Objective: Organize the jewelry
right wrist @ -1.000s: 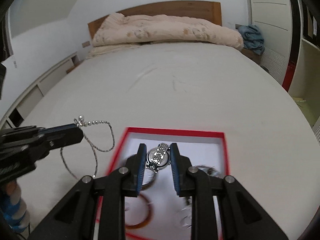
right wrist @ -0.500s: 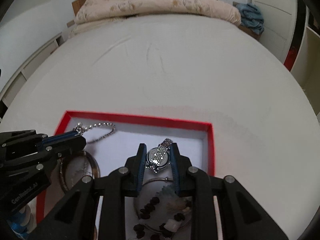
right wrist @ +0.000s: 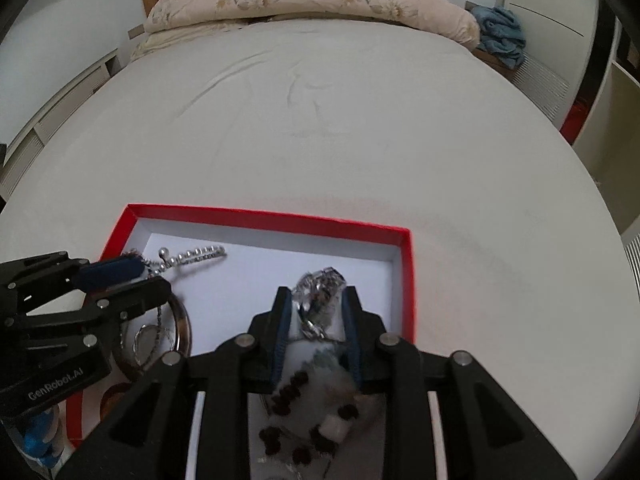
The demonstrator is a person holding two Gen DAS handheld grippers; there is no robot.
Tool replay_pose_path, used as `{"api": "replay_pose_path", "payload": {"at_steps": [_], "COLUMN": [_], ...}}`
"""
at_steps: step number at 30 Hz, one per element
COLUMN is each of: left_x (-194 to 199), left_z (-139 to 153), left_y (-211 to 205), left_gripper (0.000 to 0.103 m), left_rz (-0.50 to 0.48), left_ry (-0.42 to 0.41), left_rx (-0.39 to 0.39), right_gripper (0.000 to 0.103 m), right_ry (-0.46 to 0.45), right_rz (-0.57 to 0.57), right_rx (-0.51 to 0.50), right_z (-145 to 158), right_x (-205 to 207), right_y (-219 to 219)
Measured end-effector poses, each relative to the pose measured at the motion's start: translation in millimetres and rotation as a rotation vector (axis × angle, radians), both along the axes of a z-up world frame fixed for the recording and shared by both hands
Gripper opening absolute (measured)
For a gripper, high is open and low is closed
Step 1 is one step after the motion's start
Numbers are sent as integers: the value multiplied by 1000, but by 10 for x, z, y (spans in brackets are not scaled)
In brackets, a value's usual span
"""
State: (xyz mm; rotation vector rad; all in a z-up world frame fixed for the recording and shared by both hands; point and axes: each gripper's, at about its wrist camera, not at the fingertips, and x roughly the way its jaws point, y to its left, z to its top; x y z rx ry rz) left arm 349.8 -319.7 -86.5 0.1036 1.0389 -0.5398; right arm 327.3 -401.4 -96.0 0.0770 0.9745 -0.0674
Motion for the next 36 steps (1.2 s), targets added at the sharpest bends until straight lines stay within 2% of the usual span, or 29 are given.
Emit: {"api": "replay_pose_path", "payload": {"at_steps": [4,6,11,21,28,36], "left_x": [-110,-172,-397,-1136,-1627,-2215], "left_z": [103,172,386,977,1302,1485], "left_y": [74,140,332,950,1517,2136], "left_gripper": [44,49,54,73,75,76], "left_rz": [-1,4,16,178,284,356], "left_ry": [-10,-18,-35,-159,-229,-275], "left_rx": [-3,-9,-21,2,8,43], "right_gripper": [31,31,31,35,37,38], "right_ry": [-6,-12,-37,-97,-140,-190], "right_rz": [-19,-25,-42,-16,21,41], "right_rx": [0,2,16,17,13,21], "right_z": [88,134,310,811,1139,1396], "right_x": [-179,-265,-570,-1310,-1865,-2337], "right_y": [-8,-10,64,623,1112,1575]}}
